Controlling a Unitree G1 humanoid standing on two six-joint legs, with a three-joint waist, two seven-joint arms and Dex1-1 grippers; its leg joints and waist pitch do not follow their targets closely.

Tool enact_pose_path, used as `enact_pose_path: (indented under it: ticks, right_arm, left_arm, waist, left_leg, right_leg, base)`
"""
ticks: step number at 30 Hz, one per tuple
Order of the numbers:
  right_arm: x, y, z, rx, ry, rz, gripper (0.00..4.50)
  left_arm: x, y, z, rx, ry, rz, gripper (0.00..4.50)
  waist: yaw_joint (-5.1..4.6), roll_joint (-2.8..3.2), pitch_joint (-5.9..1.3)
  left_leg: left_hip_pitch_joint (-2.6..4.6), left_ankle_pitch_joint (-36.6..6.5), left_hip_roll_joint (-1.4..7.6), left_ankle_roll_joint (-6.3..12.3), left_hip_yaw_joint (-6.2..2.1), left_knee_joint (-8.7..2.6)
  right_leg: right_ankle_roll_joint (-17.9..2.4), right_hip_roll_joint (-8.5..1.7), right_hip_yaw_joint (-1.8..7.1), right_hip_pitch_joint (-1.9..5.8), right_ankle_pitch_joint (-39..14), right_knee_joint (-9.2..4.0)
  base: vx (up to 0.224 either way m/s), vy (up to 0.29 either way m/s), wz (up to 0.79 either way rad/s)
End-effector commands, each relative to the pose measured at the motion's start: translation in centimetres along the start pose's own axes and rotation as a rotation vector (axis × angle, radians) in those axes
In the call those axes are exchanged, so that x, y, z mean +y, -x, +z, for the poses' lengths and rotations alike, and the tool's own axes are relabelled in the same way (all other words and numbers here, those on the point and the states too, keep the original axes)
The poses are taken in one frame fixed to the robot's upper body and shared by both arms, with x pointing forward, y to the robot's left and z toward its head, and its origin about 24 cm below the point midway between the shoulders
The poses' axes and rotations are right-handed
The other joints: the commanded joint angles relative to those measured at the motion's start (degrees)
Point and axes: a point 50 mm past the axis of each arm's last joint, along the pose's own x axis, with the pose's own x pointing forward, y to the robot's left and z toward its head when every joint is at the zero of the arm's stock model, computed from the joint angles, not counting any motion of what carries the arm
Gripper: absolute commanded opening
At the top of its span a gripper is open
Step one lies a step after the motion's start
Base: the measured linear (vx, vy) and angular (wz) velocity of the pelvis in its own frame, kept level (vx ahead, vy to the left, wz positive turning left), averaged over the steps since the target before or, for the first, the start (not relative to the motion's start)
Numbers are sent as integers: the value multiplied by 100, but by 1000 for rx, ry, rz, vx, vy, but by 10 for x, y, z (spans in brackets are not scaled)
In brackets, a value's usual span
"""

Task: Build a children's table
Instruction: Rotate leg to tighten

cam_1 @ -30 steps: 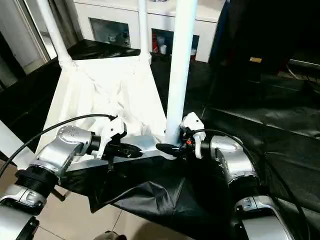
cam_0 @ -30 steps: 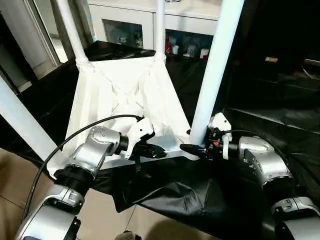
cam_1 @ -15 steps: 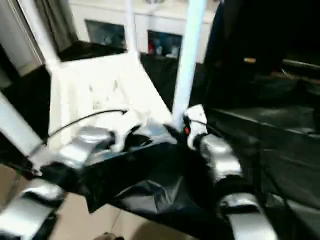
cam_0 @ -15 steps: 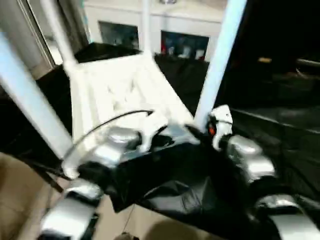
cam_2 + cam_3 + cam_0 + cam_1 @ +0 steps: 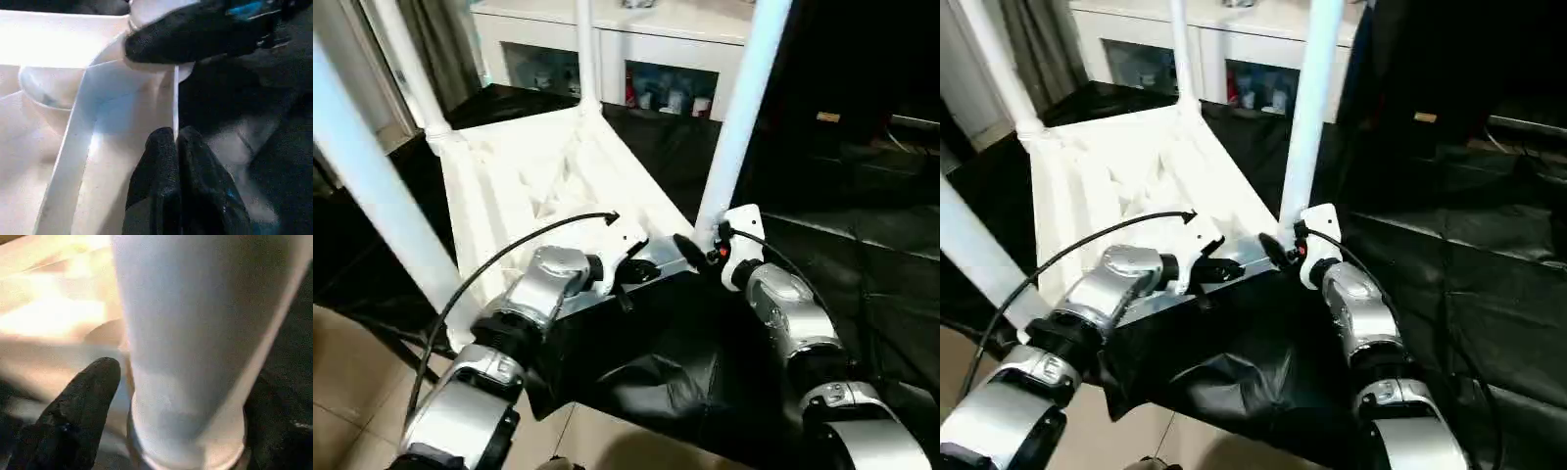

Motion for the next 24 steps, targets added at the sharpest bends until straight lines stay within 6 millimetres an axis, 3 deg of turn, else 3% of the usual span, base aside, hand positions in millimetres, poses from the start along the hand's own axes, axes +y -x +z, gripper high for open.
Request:
enact_pose_path:
  ticks: [1, 5, 12, 14, 22, 24]
  right_arm:
    - [23, -5, 3, -5, 34, 251, 376]
    - [15, 9, 6, -3, 57, 338, 361]
    - [3, 23, 12, -6, 67, 388, 299]
    - [4, 24, 11, 6, 67, 412, 286]
    - [19, 22, 2, 35, 19, 503, 230]
    - [24, 16, -6, 45, 18, 436, 227]
  left_arm:
    - [-7, 1, 6, -19, -60, -96, 0]
    - [-5, 16, -1, 6, -75, -161, 0]
    - [-3, 38, -10, 35, -62, -243, 0]
    - [-4, 41, -12, 40, -63, -251, 0]
    - [-3, 39, -15, 56, -64, -210, 0]
    - [1, 32, -12, 50, -63, -138, 0]
  waist:
    - [40, -58, -407]
    - [45, -32, -411]
    - [77, -3, -395]
    - [87, -24, -399]
    - [112, -28, -398]
    - [128, -23, -398]
  left_leg:
    - [142, -883, 264, 494, -123, -388]
    - [156, -858, 279, 541, -114, -378]
    - [194, -1188, 295, 320, -109, -418]
    - [189, -1164, 292, 296, -111, -418]
    - [187, -1071, 289, 327, -109, -409]
    - [192, -1110, 296, 305, -108, -414]
  right_leg:
    - [-1462, -317, 163, 277, -179, -325]
    - [-1621, -315, 155, 259, -29, -297]
    - [-1682, -315, 165, 226, -381, -325]
    - [-1677, -320, 165, 238, -333, -315]
    - [-1630, -323, 171, 235, -349, -315]
    - [-1607, -331, 177, 211, -411, -320]
  base:
    - [0, 0, 0]
    - [0, 0, 0]
    - [0, 0, 0]
    - [0, 0, 0]
    - [0, 0, 0]
    - [0, 0, 0]
